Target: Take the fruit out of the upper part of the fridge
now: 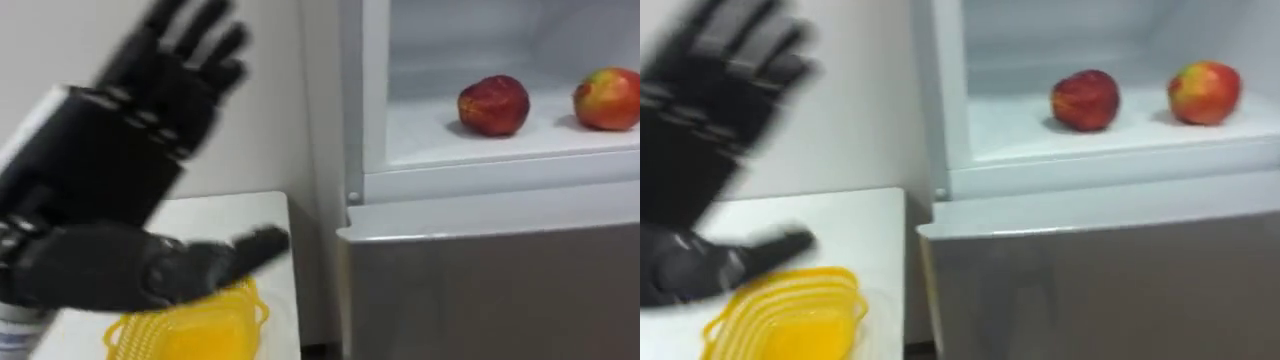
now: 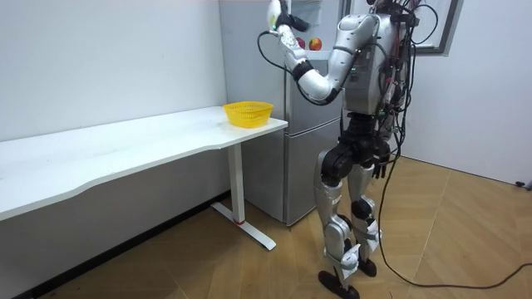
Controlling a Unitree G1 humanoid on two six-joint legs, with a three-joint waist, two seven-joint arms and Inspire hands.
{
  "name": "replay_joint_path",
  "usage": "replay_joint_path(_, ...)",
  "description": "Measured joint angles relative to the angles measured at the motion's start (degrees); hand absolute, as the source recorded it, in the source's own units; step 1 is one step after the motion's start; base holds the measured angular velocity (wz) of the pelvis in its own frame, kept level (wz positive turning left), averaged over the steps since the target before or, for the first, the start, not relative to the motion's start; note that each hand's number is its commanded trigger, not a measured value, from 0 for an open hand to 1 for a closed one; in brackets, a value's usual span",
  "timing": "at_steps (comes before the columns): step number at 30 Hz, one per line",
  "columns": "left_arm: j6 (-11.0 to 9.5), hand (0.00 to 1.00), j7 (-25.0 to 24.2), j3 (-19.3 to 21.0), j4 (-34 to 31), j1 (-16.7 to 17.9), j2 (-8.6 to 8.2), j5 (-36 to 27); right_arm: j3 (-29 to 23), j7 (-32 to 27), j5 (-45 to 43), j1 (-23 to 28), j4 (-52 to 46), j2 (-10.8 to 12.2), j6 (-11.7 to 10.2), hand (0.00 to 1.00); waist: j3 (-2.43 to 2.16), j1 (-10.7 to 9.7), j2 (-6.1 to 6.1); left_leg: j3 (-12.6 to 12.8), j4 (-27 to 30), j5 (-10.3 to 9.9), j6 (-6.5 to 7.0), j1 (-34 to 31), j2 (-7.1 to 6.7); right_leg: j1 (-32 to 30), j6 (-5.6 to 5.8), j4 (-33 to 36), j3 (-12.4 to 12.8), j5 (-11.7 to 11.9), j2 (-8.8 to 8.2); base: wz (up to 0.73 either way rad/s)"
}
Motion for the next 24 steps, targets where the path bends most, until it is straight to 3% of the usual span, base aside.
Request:
replay_joint_path(2,-2.52,0.00,7.32,3.84,-0.08,2.03,-1.81,4.80,-0.35,-1.26,-0.19,0.36,-0.37,0.16,-0.09,0.00,-0.11,0.22,0.07,-1.24,0.14,0.01,0.01,0.08,-0.23,0.65,0.07,-0.05,-1.18,-0.25,-0.29,0.32)
replay_joint_path(5,-2.60,0.00,15.90,8.35,0.06,5.48,-4.43,10.28,-1.16,-2.80,-0.11,1.46,-2.13,0.38,-0.12,0.00,-0.41,1.53,0.63,-1.81,0.17,0.00,0.03,0.09,-0.44,0.84,0.08,-0.03,-2.13,-0.26,-0.42,0.08)
replay_joint_path(7,-2.63,0.00,20.48,10.64,0.47,7.78,-5.29,13.18,-1.18,-3.15,-0.22,1.94,-2.44,0.39,-0.06,0.00,-0.41,1.72,0.73,-2.15,0.25,0.01,0.04,0.15,-0.78,1.04,0.08,-0.01,-2.41,-0.30,-0.48,0.09)
replay_joint_path(10,-2.83,0.00,26.79,12.51,6.29,10.87,-5.32,19.32,-2.55,-3.13,-0.20,2.73,-2.44,0.39,0.04,0.00,0.29,1.28,1.54,-3.77,0.17,-0.01,0.06,1.57,-0.82,2.91,0.19,-0.10,-3.40,-0.67,-0.72,0.20)
replay_joint_path(11,-2.77,0.00,28.75,12.47,9.33,12.45,-5.35,19.52,-2.71,-3.07,-0.21,2.95,-2.45,0.39,0.28,0.00,0.46,1.34,0.97,-4.14,-0.07,-0.08,0.10,1.76,-1.01,3.12,0.25,-0.01,-3.33,-1.12,-0.93,0.21)
replay_joint_path(12,-2.72,0.00,29.62,12.45,10.68,13.63,-5.38,19.57,-2.75,-3.04,-0.23,2.76,-2.75,0.38,0.63,0.00,0.24,1.46,1.29,-4.19,-0.14,-0.09,0.11,1.75,-1.10,3.07,0.19,0.08,-3.29,-1.28,-0.99,0.00)
replay_joint_path(13,-2.63,0.00,31.19,12.30,13.50,16.51,-5.43,19.89,-2.93,-2.96,-0.21,2.72,-3.54,0.40,0.99,0.00,0.39,1.39,0.87,-4.21,-0.14,-0.09,0.12,1.48,-1.35,2.83,0.03,0.05,-3.27,-1.62,-1.21,-0.05)
replay_joint_path(14,-2.50,0.00,32.33,11.84,17.33,18.79,-5.88,19.92,-3.41,-2.61,-0.30,3.09,-4.09,0.34,1.11,0.00,0.25,1.27,0.57,-4.26,0.01,-0.05,0.12,1.22,-1.64,2.76,-0.13,-0.02,-3.37,-1.84,-1.39,0.00)
replay_joint_path(15,-2.25,0.00,32.65,11.61,19.57,19.77,-6.34,19.93,-3.42,-2.45,-0.48,3.12,-4.13,0.24,1.17,0.00,0.22,1.29,0.91,-4.39,0.14,-0.05,0.12,1.14,-1.82,2.80,-0.13,-0.02,-3.42,-1.85,-1.38,0.05)
replay_joint_path(17,-1.78,0.00,34.11,10.02,28.84,22.69,-8.57,19.86,-3.44,-1.86,0.22,3.46,-4.05,0.17,1.20,0.00,0.14,0.87,0.60,-5.22,0.30,-0.04,0.12,1.21,-1.85,3.12,-0.18,-0.01,-3.93,-1.89,-1.42,0.11)
replay_joint_path(18,-1.77,0.00,34.56,9.29,31.48,23.39,-8.75,19.87,-3.46,-1.66,0.44,3.57,-4.05,0.17,1.19,0.00,0.15,0.76,0.46,-5.32,0.30,-0.04,0.11,1.21,-1.85,3.17,-0.22,0.00,-4.00,-1.94,-1.43,0.12)
replay_joint_path(20,-1.64,0.00,35.19,6.52,43.15,25.43,-9.64,19.90,-4.72,-0.30,0.06,3.57,-4.17,0.20,1.26,0.00,0.11,0.39,-0.19,-5.90,0.38,-0.05,0.09,1.19,-1.87,3.48,-0.24,-0.13,-4.88,-2.02,-1.52,0.13)
replay_joint_path(21,-1.63,0.00,35.17,5.93,45.93,25.79,-9.93,19.91,-5.18,0.09,0.06,3.77,-4.20,0.24,1.22,0.00,0.13,0.39,0.08,-6.02,0.34,-0.05,0.09,1.25,-1.87,3.63,-0.25,-0.23,-4.91,-2.07,-1.53,0.10)
replay_joint_path(22,-1.69,0.00,35.07,4.29,52.04,26.42,-10.03,19.89,-5.68,0.73,0.10,3.84,-4.15,0.28,1.23,0.00,0.15,0.30,-0.55,-6.08,0.35,-0.06,0.08,1.34,-1.84,3.94,-0.27,-0.62,-4.98,-2.11,-1.54,0.04)
replay_joint_path(23,-1.41,0.00,34.67,3.31,57.93,26.53,-10.41,19.64,-6.14,1.12,0.20,3.79,-4.04,0.27,1.23,0.00,-0.04,0.19,-0.51,-6.08,0.46,-0.14,0.05,1.32,-1.85,4.00,-0.27,-0.79,-4.95,-2.11,-1.52,0.00)
replay_joint_path(24,-1.26,0.00,34.67,2.78,60.35,26.59,-10.70,19.48,-6.46,1.29,0.29,3.57,-4.02,0.27,1.23,0.00,-0.01,0.09,-0.77,-6.13,0.45,-0.15,0.05,1.29,-1.87,3.99,-0.27,-0.83,-4.88,-2.11,-1.51,0.00)
